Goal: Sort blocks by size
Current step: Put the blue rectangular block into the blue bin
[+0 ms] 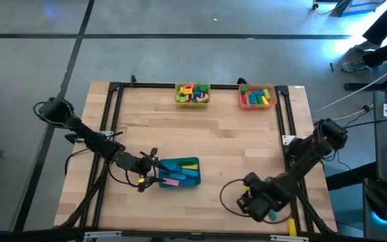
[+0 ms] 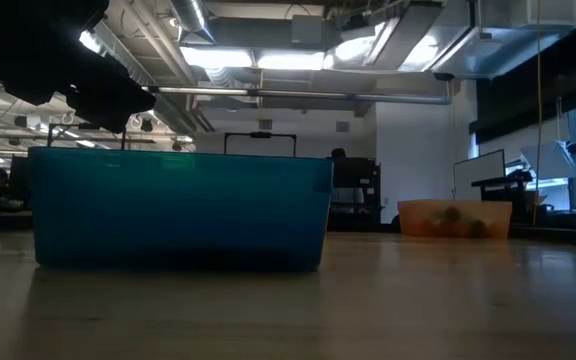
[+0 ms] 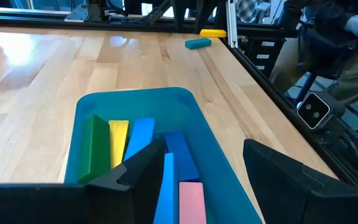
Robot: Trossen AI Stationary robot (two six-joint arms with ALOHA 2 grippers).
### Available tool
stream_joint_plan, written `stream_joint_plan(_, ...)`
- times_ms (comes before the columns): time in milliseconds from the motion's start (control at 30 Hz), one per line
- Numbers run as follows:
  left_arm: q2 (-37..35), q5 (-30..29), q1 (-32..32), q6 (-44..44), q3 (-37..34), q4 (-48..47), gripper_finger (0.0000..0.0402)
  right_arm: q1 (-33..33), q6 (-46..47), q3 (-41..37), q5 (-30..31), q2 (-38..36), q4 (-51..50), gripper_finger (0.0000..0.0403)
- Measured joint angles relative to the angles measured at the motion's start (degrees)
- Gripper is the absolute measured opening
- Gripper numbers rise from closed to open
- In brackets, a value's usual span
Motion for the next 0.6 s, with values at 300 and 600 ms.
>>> stream_joint_plan(300,0.02,0.0,-0.01,-0.02,0.0,-0.01,0.0202,6.97,18.21,-0.02,-7.32,0.66,-3.31,0.033)
stream_joint_plan(600,0.0,0.0,-0.01,-0.15,0.0,-0.1,0.0202,8.74,21.96,-0.02,-11.67,4.68,-3.06,0.0316)
